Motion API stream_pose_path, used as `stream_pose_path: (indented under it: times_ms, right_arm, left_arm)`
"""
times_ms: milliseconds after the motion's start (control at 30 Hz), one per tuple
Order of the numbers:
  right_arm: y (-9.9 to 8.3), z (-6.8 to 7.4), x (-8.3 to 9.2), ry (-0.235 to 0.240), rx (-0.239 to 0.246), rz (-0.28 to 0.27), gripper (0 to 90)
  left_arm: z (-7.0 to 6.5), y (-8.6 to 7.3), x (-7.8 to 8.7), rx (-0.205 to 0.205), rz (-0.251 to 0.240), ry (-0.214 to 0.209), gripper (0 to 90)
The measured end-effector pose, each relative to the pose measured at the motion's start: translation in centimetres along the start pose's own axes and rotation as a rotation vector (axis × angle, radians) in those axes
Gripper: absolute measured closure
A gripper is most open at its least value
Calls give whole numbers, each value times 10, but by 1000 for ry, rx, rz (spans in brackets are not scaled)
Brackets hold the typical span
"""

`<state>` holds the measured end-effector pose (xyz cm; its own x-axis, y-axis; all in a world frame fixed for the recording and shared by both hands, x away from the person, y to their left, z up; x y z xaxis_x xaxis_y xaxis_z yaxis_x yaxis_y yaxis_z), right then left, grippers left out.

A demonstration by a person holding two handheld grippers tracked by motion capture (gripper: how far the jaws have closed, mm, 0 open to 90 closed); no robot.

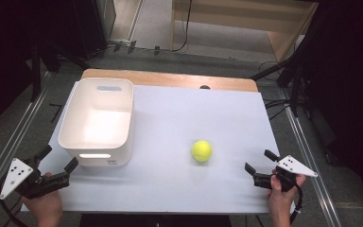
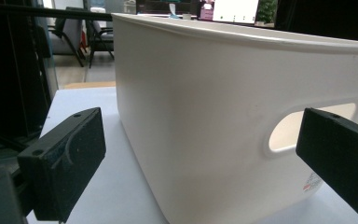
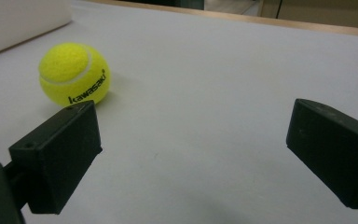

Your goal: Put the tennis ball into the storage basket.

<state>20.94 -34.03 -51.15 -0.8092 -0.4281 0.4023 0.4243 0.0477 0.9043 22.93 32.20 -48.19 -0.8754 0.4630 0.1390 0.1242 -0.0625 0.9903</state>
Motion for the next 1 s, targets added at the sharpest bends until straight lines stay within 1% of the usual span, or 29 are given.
stream_pose_path:
  times_ms: [100, 133, 267, 300, 333, 400, 467, 500, 567, 733, 900, 1000]
  right_arm:
    - [2, 2, -3, 13, -7, 14, 17]
    - [4, 3, -4, 17, -13, 16, 17]
    - [17, 15, -11, 50, 27, 53, 17]
    - [17, 15, -11, 50, 27, 53, 17]
    - [20, 17, -12, 57, 42, 60, 17]
    - [28, 25, -14, 83, 60, 86, 17]
    - [30, 26, -14, 88, 59, 86, 17]
    - [36, 27, -13, 99, 66, 91, 17]
    - [40, 28, -13, 98, 62, 99, 17]
    - [50, 32, -17, 112, 80, 125, 17]
    - [55, 39, -27, 131, 89, 146, 17]
    - [60, 45, -34, 144, 111, 161, 17]
  left_arm:
    - [0, 0, 0, 0, 1, -9, 14]
    - [-1, 0, -1, -7, 4, -16, 14]
    - [-2, 0, -2, -12, 12, -25, 14]
    - [-2, 0, -2, -12, 12, -25, 14]
    - [-2, 0, -1, -12, 11, -25, 14]
    - [-3, 0, -2, -11, 11, -25, 14]
    - [-3, 0, -2, -14, 13, -25, 14]
    - [-3, 1, -3, -15, 14, -28, 14]
    - [-3, 0, -2, -18, 18, -29, 14]
    - [-4, 0, -3, -20, 17, -32, 14]
    - [-4, 0, -2, -21, 15, -36, 14]
    - [-3, 0, -2, -17, 12, -33, 14]
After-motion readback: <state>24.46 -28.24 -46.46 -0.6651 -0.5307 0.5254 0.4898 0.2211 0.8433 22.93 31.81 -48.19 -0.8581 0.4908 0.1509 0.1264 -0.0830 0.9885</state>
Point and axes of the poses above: each handheld gripper's, and its own axes: x roughly backward along the jaws, y roughly out of its top, z roughly to its left, the point moved 1 cm from there along -x, roughly forward along the jaws, and after that the axes turned 3 degrees about -x, right-handed, at the moved point
